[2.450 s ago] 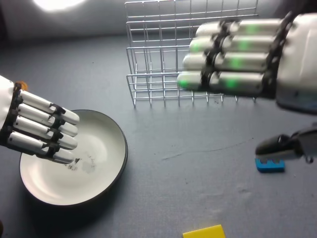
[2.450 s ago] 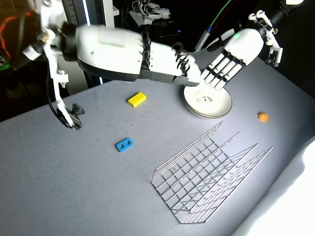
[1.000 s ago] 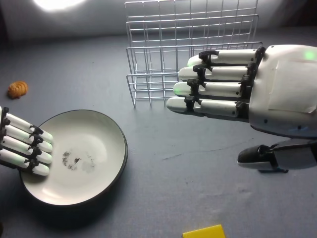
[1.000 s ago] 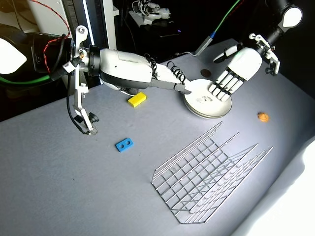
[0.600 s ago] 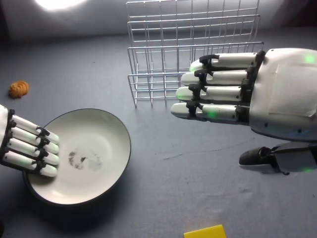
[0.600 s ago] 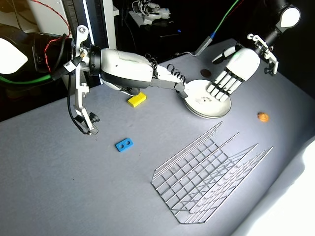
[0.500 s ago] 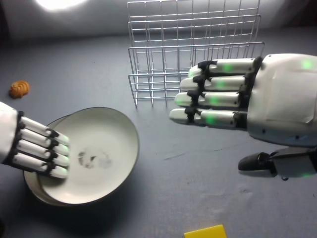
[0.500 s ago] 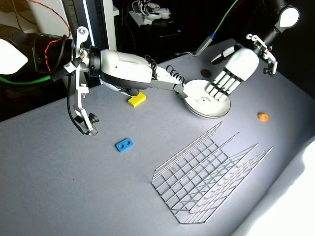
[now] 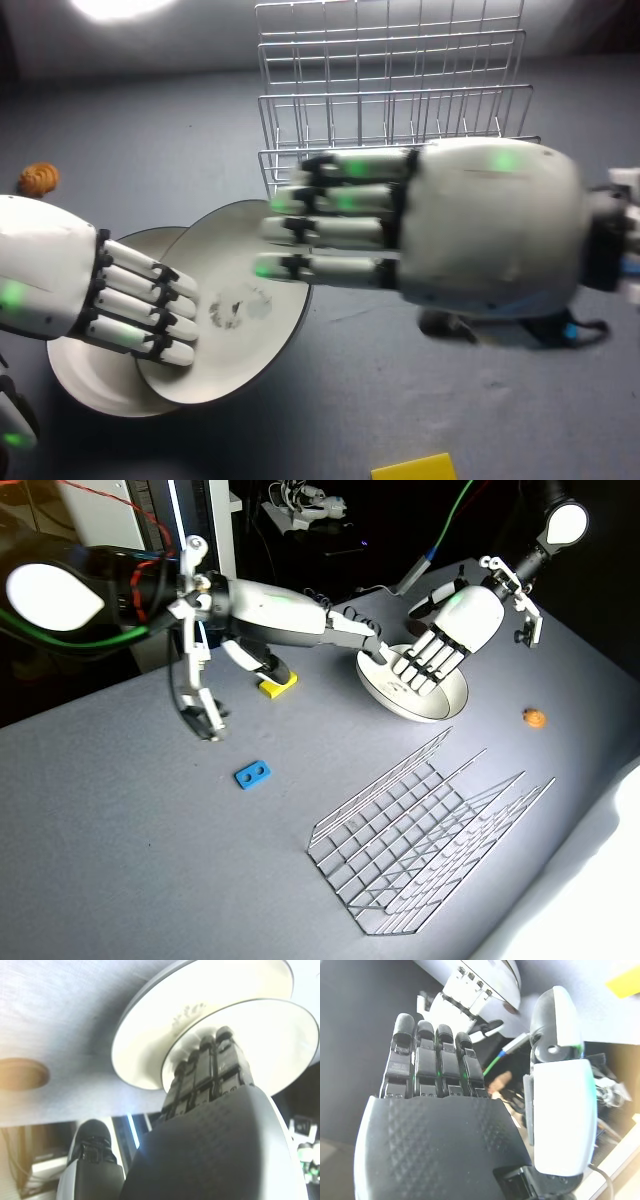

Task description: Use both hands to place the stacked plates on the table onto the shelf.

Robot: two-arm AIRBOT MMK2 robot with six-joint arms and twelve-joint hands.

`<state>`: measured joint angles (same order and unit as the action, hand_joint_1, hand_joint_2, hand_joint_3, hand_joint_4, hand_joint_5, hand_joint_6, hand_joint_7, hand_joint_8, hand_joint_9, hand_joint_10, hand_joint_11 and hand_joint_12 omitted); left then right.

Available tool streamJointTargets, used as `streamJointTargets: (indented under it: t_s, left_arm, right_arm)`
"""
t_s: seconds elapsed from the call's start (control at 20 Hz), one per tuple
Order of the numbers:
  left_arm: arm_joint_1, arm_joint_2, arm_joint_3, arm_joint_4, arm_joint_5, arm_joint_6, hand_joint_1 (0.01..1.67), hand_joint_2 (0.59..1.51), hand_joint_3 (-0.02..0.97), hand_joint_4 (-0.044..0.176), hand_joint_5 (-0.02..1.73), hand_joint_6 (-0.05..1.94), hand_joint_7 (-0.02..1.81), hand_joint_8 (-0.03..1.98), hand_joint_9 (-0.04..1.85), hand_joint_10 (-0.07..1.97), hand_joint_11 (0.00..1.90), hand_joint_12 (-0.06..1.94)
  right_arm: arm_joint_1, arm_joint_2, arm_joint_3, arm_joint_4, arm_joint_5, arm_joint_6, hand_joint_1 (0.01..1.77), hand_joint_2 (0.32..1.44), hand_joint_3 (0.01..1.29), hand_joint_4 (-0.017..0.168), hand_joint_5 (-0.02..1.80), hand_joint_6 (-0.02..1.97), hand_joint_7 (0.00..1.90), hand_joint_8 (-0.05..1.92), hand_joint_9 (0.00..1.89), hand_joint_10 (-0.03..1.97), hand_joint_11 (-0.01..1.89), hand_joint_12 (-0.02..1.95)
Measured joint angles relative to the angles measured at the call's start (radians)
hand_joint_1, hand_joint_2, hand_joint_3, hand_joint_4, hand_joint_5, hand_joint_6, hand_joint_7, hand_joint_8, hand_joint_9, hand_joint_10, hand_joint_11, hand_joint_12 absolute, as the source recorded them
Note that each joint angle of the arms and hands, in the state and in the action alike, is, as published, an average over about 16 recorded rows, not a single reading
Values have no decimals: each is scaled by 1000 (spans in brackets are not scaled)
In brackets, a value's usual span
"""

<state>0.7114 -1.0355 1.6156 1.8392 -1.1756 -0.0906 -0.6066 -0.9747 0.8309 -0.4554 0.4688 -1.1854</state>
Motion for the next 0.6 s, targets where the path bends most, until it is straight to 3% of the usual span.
streamJointTargets:
  t_s: [0.3, 0.6]
  left_arm:
    - [-13, -5, -22, 1, 18, 0, 16, 1115, 13, -1, -8, -18, -9, -17, 18, 4, 12, 10]
    - [-19, -11, -23, 0, 22, 0, 16, 1112, 13, -1, -6, -18, -9, -17, 16, 4, 12, 10]
  right_arm:
    - [25, -163, 122, 32, -43, -42, 1122, 999, 15, 3, 90, 20, 74, 13, 79, 5, 14, 385]
    - [35, -304, 240, 64, -73, -47, 1193, 1000, 16, 3, 68, 20, 38, 14, 33, 5, 14, 289]
